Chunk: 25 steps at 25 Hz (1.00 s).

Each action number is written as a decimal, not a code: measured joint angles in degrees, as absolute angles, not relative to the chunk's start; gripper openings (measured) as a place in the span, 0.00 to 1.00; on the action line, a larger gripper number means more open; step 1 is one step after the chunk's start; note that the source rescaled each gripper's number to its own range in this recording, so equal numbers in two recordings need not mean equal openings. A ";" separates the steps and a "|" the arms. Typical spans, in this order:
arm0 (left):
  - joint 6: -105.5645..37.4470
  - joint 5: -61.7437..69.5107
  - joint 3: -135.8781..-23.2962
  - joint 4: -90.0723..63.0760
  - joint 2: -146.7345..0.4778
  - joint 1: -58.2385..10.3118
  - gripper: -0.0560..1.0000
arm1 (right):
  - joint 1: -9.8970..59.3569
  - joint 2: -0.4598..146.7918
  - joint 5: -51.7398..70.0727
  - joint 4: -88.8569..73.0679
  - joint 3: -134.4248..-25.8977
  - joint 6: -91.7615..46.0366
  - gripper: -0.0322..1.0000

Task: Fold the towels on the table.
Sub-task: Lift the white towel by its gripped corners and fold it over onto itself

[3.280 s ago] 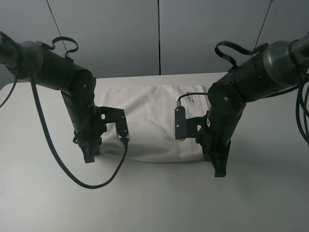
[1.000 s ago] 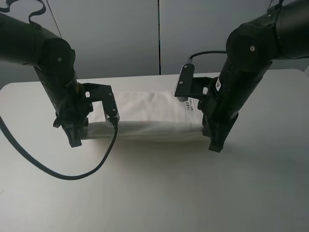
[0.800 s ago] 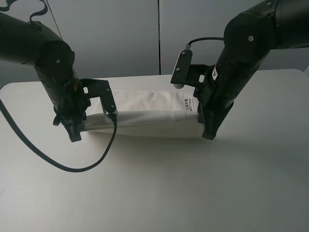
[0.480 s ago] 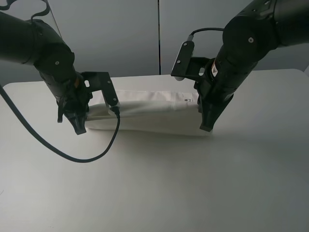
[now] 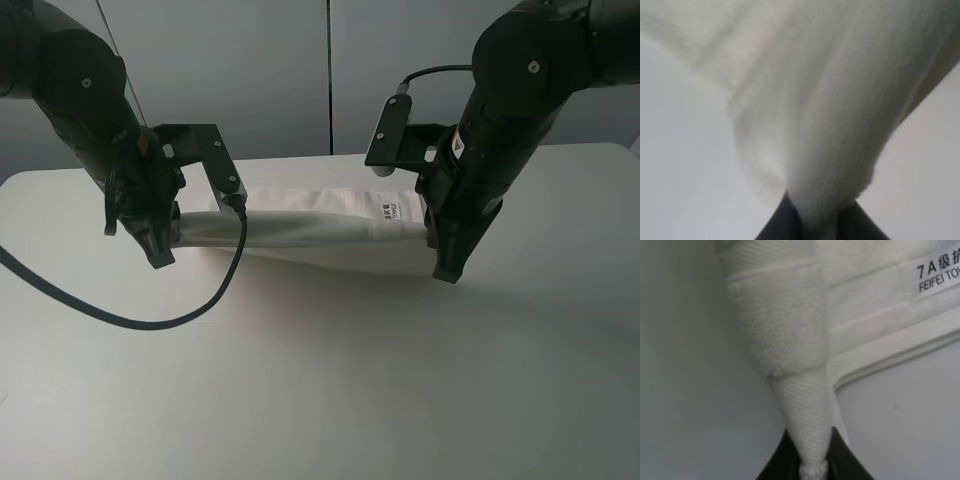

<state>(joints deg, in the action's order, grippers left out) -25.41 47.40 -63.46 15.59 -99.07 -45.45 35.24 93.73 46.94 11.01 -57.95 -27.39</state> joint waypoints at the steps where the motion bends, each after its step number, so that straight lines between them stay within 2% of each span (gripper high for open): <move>1: -26.22 48.90 -63.46 14.97 -98.97 -45.45 0.05 | 35.24 92.64 47.37 9.31 -57.95 -28.94 0.08; 8: -32.57 53.26 -63.46 6.86 -98.97 -46.68 0.05 | 35.24 90.22 55.16 3.85 -57.95 -35.76 0.08; 16: -33.02 55.21 -63.46 5.59 -98.97 -48.46 0.05 | 35.24 90.22 57.98 3.60 -57.95 -36.63 0.08; 25: -26.47 54.17 -63.76 12.65 -98.97 -48.49 0.05 | 35.24 90.22 53.75 5.97 -57.95 -33.34 0.08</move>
